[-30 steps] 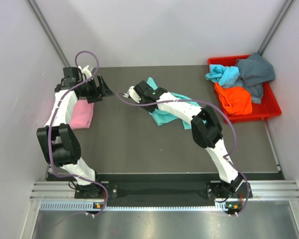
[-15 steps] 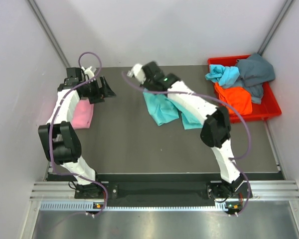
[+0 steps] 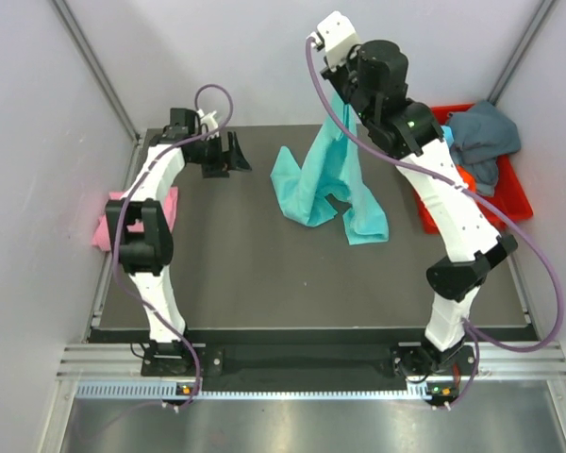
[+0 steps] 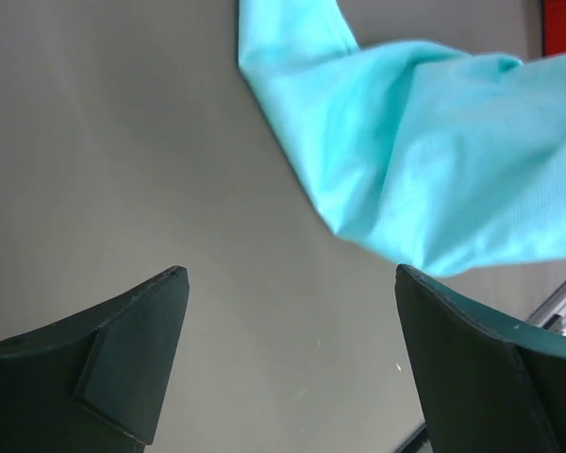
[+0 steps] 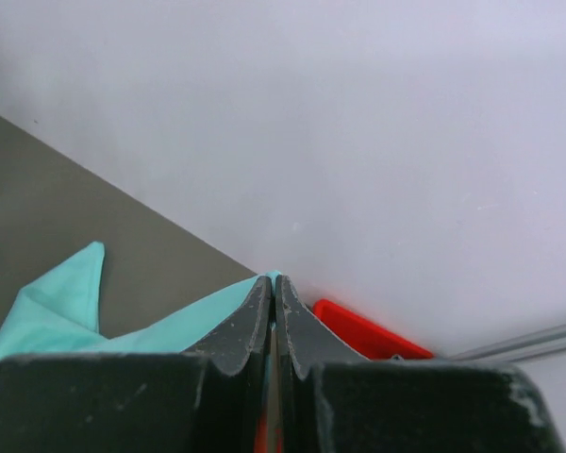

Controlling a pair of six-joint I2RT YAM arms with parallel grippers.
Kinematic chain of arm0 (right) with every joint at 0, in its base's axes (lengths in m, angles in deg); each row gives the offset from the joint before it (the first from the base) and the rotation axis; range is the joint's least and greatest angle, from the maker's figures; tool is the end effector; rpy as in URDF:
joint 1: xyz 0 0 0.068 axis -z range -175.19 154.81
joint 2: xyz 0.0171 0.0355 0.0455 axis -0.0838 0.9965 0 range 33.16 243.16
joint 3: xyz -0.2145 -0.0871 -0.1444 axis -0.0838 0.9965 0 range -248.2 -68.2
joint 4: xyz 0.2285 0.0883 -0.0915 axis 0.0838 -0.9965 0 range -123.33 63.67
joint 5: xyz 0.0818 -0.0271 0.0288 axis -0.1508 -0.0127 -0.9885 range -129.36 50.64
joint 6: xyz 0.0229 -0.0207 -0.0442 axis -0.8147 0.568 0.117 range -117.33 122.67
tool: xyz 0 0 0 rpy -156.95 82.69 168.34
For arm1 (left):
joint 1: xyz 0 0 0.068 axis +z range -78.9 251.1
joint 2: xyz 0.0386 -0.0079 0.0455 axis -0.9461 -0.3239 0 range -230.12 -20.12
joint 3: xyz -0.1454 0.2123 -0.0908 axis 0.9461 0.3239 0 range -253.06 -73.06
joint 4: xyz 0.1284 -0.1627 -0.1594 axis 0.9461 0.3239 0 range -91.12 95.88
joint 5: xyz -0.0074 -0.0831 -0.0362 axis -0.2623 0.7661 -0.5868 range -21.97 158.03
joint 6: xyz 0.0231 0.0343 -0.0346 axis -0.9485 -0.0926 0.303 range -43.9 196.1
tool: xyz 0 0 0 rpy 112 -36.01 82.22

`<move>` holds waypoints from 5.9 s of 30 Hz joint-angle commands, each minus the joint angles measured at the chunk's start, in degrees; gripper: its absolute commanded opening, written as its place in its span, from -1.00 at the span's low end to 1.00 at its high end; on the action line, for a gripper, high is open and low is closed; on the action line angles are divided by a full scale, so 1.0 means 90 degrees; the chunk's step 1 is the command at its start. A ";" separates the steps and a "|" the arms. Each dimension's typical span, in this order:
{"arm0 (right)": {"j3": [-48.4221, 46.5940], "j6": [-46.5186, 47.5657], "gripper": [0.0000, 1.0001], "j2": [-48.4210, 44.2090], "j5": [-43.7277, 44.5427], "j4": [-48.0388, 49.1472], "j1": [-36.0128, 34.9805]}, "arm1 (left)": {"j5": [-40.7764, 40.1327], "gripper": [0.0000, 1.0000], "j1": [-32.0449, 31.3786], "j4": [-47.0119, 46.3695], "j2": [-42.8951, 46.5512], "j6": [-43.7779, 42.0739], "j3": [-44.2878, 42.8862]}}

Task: Fold and stack the t-shirts
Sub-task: Flatten the tshirt out

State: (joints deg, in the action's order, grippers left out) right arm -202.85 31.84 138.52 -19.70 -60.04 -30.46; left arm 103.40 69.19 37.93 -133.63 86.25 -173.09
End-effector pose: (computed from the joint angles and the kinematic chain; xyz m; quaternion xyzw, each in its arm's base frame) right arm 0.3183 0.2106 0.5320 -0.2874 0.6736 -0.0895 0.6750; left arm 0.4393 -0.0353 0.2750 0.0325 0.9069 -0.3183 0.2740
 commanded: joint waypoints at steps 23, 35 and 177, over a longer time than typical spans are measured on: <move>-0.1640 0.1886 -1.00 -0.0457 0.0452 0.2290 -0.0456 | -0.0181 0.86 -0.0940 0.0105 -0.0934 -0.0415 -0.1123; -0.1494 0.1429 -1.00 -0.0164 0.0511 0.1883 -0.0427 | -0.0980 0.91 -0.2353 0.0739 0.0708 -0.1811 -0.0175; 0.5216 -0.1150 -1.00 -0.1532 -0.2126 0.2438 0.1858 | -0.3072 0.37 -0.0569 0.2908 -0.1334 -0.1744 -0.3759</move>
State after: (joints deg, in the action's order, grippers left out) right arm -149.56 22.07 123.99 -37.85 -42.21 -14.13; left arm 75.08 63.07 58.14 -147.68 68.53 -198.05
